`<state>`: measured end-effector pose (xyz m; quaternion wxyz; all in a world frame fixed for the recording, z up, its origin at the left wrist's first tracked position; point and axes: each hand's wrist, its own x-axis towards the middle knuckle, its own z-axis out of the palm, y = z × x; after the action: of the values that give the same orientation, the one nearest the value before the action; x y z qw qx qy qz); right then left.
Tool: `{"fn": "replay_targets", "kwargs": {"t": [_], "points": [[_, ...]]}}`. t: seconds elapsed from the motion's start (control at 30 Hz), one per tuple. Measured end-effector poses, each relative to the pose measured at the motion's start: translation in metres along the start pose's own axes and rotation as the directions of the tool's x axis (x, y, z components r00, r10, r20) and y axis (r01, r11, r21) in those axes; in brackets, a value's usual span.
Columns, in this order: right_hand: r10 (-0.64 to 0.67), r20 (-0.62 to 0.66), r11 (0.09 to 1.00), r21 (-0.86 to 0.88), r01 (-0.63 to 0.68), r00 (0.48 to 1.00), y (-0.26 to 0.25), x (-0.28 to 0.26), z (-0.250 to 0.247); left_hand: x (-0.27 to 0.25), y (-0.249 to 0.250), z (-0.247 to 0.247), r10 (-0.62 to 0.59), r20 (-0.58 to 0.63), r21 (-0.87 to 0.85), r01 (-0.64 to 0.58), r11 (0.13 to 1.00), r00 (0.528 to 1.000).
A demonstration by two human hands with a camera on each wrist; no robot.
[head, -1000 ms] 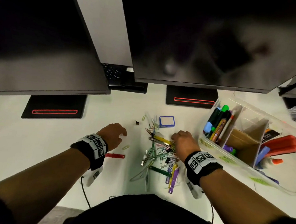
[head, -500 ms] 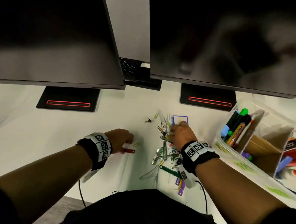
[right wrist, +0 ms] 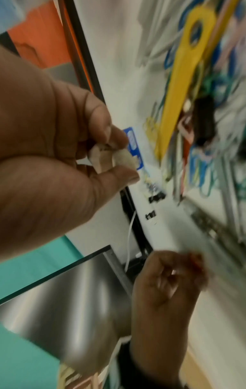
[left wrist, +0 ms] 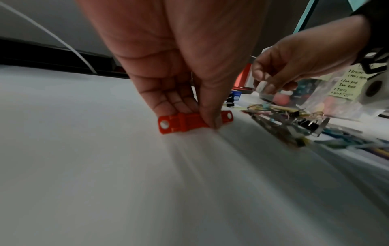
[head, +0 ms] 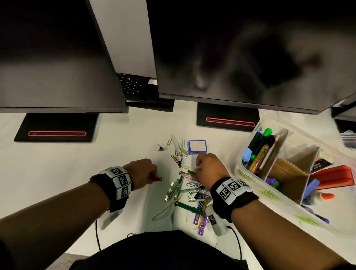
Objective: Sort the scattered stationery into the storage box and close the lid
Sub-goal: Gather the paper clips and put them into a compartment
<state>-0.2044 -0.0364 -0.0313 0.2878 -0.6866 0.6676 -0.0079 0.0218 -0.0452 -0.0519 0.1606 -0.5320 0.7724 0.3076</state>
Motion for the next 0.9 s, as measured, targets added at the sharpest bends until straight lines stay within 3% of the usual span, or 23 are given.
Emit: {"fn": "replay_targets", "kwargs": {"t": [0.1,0.23,0.33,0.43,0.53,0.67,0.9], "points": [[-0.088,-0.094,0.989,0.108,0.098,0.992,-0.011,-0.023,-0.013,0.009,0.014,-0.010,0.054,-0.050,-0.006,-0.054,0.999,0.997],[-0.152,-0.286,0.966,0.160,0.203,0.946,-0.016,-0.055,-0.042,0.026,0.043,-0.035,0.127,-0.247,0.012,-0.128,0.992,0.961],[-0.083,-0.449,0.963,0.195,0.188,0.890,0.002,-0.076,-0.070,0.045,0.066,-0.050,0.178,-0.308,0.024,-0.180,0.983,0.934],[0.098,-0.584,0.962,0.263,0.074,0.806,0.039,-0.091,-0.092,0.065,0.084,-0.055,0.165,-0.324,0.020,-0.167,0.986,0.932],[0.239,-0.607,0.952,0.300,-0.060,0.758,0.079,-0.103,-0.098,0.083,0.092,-0.050,0.120,-0.286,0.035,-0.115,0.993,0.951],[0.265,-0.562,0.961,0.225,-0.164,0.783,0.108,-0.115,-0.086,0.097,0.099,-0.040,0.077,-0.224,0.112,-0.053,0.992,0.972],[0.220,-0.581,0.970,0.213,-0.115,0.783,0.110,-0.121,-0.073,0.098,0.099,-0.031,0.041,-0.193,0.181,-0.005,0.983,0.980]]}}
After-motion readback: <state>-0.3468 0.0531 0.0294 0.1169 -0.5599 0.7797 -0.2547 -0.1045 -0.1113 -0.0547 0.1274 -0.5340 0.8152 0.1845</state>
